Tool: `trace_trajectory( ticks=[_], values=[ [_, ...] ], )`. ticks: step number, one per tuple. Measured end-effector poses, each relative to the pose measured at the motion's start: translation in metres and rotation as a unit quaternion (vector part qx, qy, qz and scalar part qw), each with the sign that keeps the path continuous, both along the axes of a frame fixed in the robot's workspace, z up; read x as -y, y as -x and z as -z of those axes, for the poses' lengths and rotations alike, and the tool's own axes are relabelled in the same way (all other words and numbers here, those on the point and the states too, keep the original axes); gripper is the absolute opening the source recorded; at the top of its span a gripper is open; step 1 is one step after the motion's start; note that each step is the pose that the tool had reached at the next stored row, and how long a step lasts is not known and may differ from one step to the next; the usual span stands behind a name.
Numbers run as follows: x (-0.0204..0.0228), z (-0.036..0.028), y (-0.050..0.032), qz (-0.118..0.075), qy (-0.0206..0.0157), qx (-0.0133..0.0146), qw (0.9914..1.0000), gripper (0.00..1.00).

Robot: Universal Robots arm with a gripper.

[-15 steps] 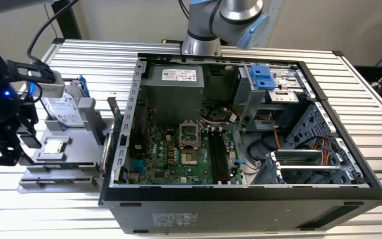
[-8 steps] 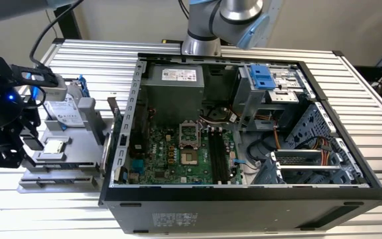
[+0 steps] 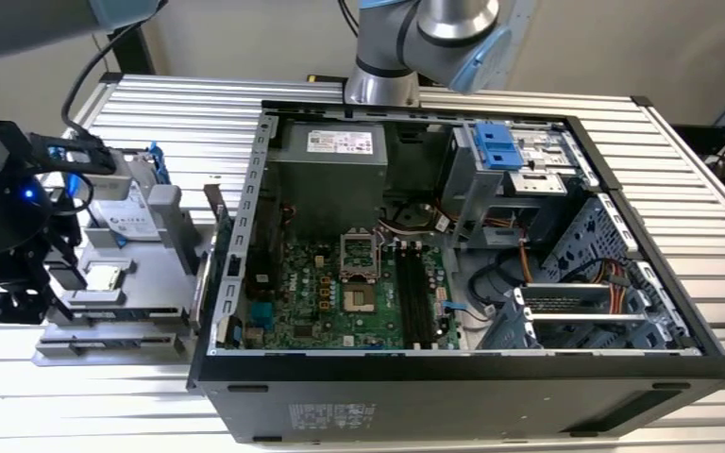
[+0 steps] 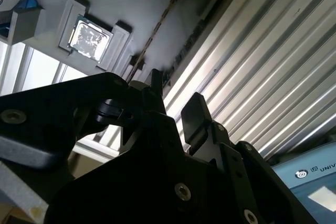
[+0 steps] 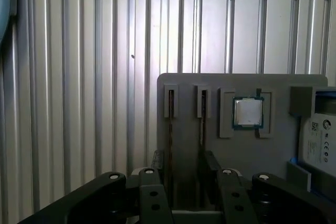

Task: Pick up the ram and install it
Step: 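Pick up the ram and move it above insertion slot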

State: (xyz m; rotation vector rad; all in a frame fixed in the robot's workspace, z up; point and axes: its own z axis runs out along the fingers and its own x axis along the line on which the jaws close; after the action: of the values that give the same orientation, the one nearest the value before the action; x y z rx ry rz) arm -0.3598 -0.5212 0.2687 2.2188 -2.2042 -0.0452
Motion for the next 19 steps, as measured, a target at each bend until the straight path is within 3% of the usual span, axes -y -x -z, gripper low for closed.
trace_trajectory(
  ticks=[11, 19],
  values=[
    [0.0000, 0.0199, -0.0025, 0.000, 0.0003, -0.0005, 1.00000, 1.00],
    [0.0000, 0.0344, -0.0035, 0.001, 0.0028, -0.0005, 1.00000, 1.00]
  ],
)
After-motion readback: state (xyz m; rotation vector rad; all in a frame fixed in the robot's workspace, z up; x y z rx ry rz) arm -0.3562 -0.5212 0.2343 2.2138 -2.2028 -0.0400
